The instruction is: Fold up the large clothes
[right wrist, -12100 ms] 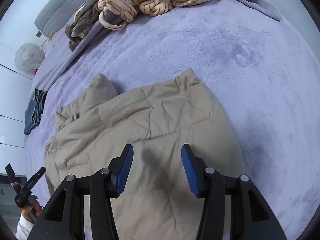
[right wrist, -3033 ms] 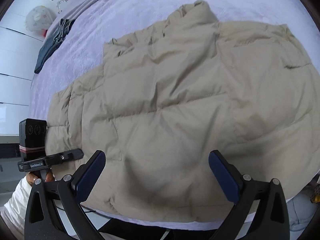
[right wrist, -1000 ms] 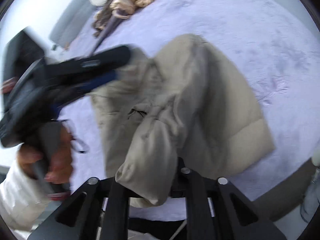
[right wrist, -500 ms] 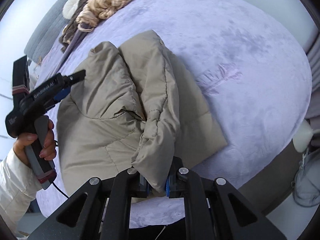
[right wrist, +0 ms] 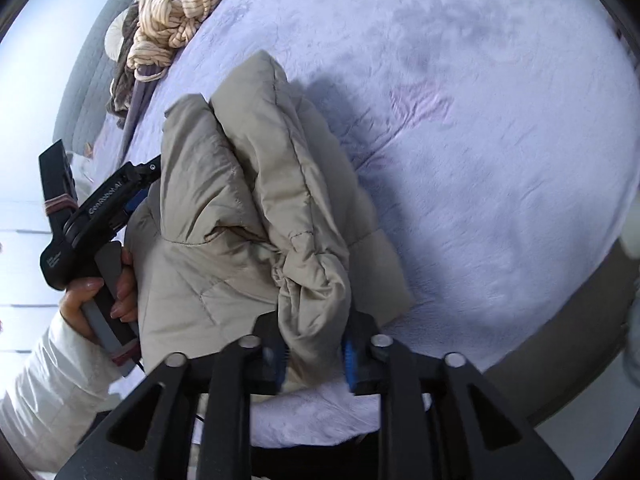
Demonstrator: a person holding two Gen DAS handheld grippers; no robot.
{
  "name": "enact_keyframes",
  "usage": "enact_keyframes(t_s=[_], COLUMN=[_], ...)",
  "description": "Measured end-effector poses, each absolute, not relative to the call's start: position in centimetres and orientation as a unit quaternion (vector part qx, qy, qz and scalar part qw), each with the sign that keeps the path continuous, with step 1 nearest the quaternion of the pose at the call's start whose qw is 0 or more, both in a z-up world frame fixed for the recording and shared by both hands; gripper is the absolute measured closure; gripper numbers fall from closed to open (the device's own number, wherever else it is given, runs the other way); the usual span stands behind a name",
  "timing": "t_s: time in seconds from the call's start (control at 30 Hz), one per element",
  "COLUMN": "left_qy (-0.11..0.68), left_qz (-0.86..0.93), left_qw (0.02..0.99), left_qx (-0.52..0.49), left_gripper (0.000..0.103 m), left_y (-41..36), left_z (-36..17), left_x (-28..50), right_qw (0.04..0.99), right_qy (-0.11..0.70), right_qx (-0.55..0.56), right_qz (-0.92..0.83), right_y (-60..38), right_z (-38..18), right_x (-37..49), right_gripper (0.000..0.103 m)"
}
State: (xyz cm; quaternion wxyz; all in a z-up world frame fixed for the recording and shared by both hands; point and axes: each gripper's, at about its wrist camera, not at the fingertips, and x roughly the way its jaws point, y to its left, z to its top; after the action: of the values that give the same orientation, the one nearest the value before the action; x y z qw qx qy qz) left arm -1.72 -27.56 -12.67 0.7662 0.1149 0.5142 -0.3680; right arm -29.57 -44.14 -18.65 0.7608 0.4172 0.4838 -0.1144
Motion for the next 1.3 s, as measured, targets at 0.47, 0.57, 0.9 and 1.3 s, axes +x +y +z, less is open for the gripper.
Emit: enact_keyframes(t_s=[0.47, 0.57, 0.9, 1.3], left_qy=[0.516, 0.518, 0.536, 0.589], left_qz=[-0.352, -0.346, -0.296, -0.245], left_qw=[0.772, 0.773, 0.784, 0.769], left_qx=[0.118, 0.117, 0.103, 0.025], left_gripper=[0.017, 0.017, 0.017, 0.000], left_y=[-27.0, -26.6, -21.1, -13.8], left_z=[-12.1, -11.2, -7.5, -9.5], left_x=[-2.0, -2.5, -6.6, -8.8], right_qw=[0.743, 0.726, 0.720, 0.720], right_qy=[0.576, 0.577, 0.602, 0.615], right_qx=[0.340, 0.374, 0.342, 0.321], right_qz=[0.018, 0.026, 0.048, 0.021], right_y=[-43.7, -44.1, -43.0, -42.1], right_z=[-20.4, -22.5, -23.3, -20.6], right_x=[-24.8, -26.0, -25.7, -22.9], right_gripper=[0.081, 0.089, 0.089, 0.084])
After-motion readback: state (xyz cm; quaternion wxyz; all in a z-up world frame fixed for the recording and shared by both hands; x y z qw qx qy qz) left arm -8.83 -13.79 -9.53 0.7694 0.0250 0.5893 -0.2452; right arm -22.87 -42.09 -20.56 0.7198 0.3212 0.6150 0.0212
